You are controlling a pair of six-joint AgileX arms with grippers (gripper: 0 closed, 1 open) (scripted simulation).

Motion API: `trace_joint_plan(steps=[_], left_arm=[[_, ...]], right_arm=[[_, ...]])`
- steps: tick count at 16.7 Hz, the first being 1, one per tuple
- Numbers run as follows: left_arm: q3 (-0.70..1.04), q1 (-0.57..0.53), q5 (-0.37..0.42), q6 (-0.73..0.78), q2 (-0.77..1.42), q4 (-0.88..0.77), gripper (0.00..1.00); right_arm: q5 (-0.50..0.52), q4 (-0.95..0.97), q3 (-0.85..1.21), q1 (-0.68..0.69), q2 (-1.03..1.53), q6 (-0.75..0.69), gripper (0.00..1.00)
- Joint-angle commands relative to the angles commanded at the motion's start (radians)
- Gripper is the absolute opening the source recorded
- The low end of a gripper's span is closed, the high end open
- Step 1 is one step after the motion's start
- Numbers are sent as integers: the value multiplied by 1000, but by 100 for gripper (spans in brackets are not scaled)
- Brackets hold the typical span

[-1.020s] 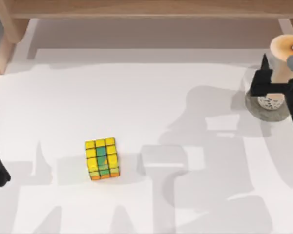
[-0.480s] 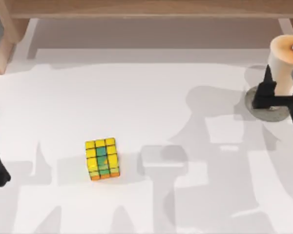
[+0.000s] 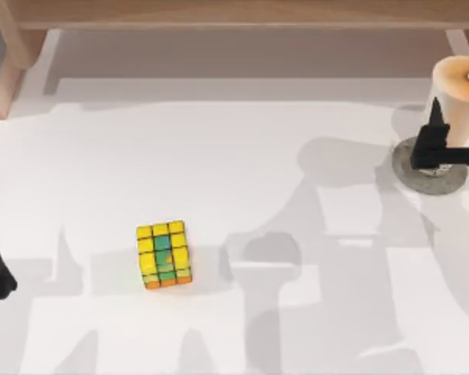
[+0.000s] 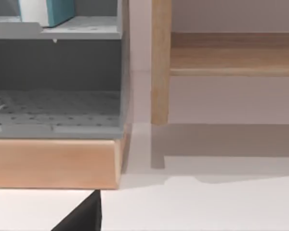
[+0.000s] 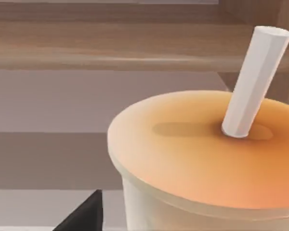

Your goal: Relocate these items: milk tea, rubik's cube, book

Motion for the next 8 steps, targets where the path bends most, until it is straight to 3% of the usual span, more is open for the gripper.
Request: trace_joint_plan(steps=[8], left_arm=[[0,0,0,0,0,0,100]], right_arm=[[8,-178,-25,17,-213,3,100]])
